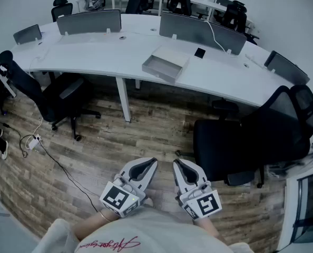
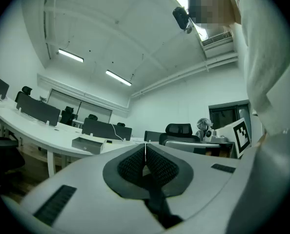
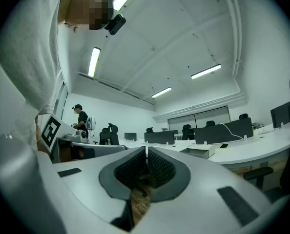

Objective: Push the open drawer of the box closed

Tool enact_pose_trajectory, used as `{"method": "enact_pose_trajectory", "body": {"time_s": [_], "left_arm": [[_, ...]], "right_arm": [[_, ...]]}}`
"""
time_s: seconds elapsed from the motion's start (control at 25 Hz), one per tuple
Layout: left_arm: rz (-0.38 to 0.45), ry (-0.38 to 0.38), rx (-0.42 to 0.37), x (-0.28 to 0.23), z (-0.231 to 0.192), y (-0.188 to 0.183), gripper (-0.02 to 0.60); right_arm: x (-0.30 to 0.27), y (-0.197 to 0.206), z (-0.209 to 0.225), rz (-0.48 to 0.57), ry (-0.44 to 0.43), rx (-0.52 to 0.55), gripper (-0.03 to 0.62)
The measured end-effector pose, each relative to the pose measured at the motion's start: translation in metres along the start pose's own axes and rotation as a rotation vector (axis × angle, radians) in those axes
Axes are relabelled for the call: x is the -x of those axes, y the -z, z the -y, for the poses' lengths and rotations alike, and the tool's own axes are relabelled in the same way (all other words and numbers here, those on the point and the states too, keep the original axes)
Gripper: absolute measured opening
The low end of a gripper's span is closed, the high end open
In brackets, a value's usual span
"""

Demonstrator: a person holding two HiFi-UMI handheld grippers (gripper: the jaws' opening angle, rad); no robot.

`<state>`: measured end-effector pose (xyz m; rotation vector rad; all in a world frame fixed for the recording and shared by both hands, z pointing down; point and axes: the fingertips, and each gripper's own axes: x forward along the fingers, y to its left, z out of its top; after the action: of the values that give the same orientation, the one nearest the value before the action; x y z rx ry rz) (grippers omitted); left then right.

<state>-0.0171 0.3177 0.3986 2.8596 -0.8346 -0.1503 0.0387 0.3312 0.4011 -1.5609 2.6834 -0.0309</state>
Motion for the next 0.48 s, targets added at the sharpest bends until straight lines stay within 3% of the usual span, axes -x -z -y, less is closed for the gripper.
{"method": "enact_pose_trajectory", "body": {"time_s": [0.48], "left_arm": [[0.01, -0.029, 0.005, 0.0067, -0.0006, -0.0012, 0.018]], "right_arm": [[0.003, -0.001, -0.0029, 0.001, -0.013, 0.008, 0.029]]}}
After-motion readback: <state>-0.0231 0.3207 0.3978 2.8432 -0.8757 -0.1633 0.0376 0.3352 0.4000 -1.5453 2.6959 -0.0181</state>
